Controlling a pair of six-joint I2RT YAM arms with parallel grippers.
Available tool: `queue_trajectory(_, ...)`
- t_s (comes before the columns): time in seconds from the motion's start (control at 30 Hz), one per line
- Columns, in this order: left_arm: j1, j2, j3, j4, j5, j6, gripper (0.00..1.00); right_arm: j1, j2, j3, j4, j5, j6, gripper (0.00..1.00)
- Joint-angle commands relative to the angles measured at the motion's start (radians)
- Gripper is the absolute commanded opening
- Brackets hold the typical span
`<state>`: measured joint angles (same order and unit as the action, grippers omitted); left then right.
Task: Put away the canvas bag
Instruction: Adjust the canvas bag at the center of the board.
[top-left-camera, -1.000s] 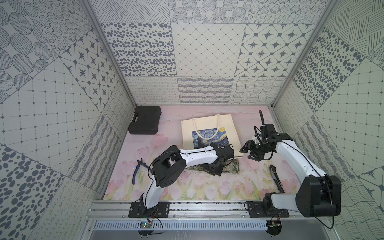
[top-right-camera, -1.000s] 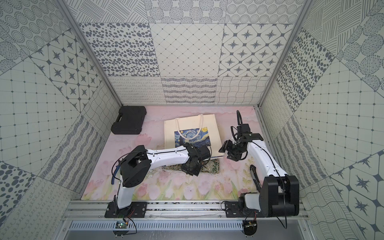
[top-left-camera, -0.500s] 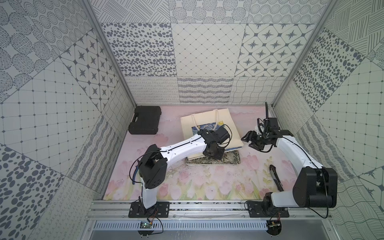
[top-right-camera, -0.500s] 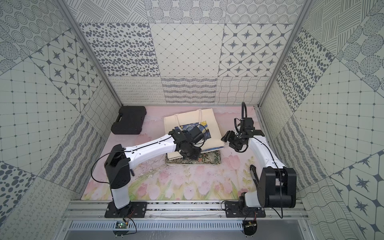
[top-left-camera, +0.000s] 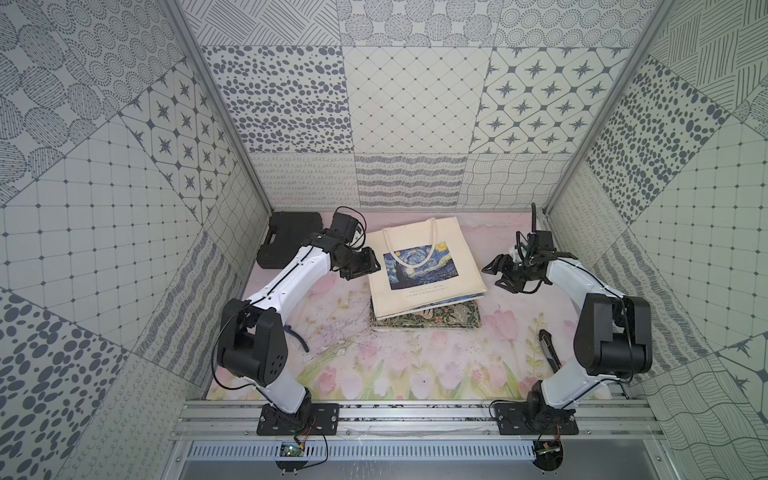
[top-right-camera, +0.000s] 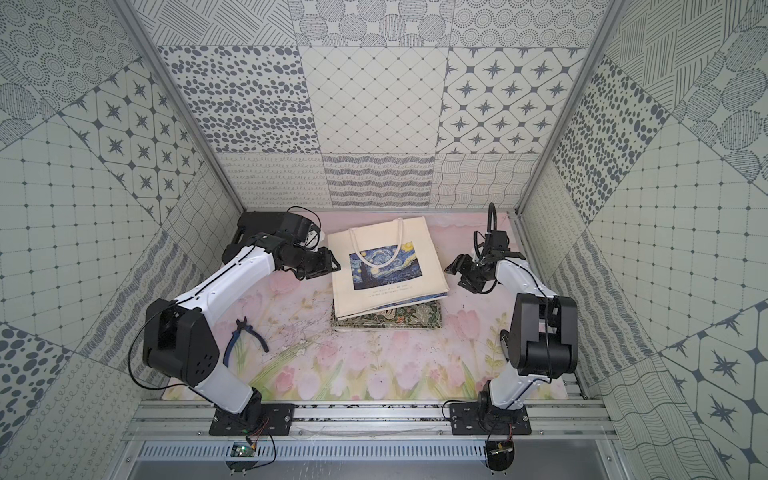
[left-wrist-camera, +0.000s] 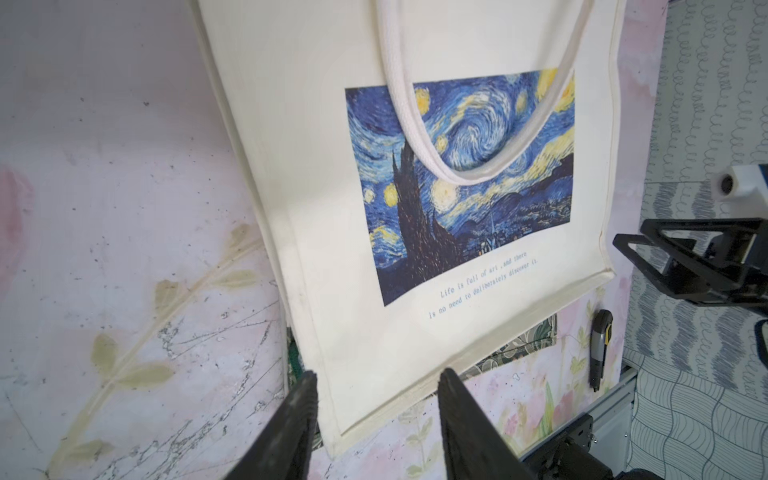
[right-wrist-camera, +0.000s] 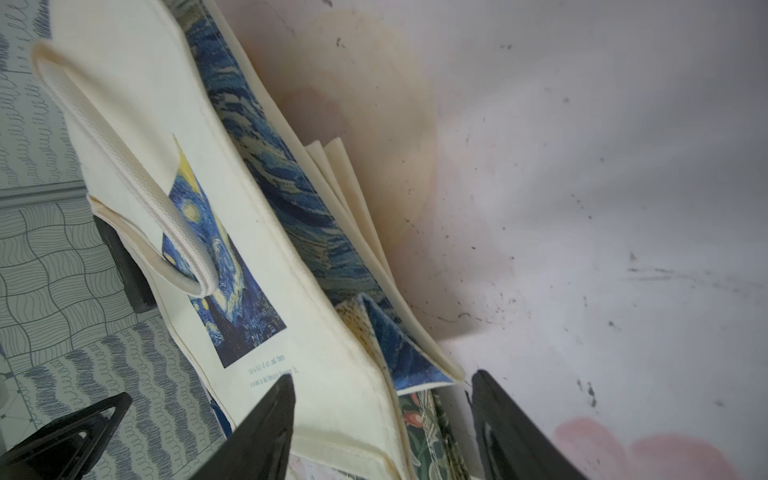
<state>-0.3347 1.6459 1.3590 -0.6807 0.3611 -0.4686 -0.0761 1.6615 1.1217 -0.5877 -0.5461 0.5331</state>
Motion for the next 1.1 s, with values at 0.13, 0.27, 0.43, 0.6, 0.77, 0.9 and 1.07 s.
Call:
queue_trajectory(0.13,0.073,0.160,0.055,0.191,0.075,0.043,0.46,0.001,0.148,0.040,0.197,-0.112,0.064,0.69)
queue_trajectory(0.27,0.080,0.224,0.103,0.167,0.058,0.072,0.45,0.016,0.223,0.068,0.220,-0.126,0.070,0.69)
queue_trajectory(0.43,0.082,0.285,0.127,0.185,0.092,0.067,0.43,0.042,0.258,0.073,0.266,-0.170,0.085,0.69)
queue_trajectory(0.6,0.082,0.323,0.127,0.210,0.115,0.056,0.40,0.044,0.234,0.041,0.324,-0.229,0.132,0.67)
queue_trajectory(0.77,0.082,0.343,0.123,0.225,0.134,0.043,0.39,0.044,0.187,0.001,0.362,-0.265,0.185,0.61)
queue_trajectory(0.9,0.082,0.339,0.117,0.228,0.138,0.039,0.38,0.047,0.119,-0.014,0.356,-0.270,0.203,0.59)
queue_trajectory(1.07,0.082,0.335,0.114,0.227,0.139,0.039,0.38,0.058,0.046,0.001,0.328,-0.264,0.217,0.59)
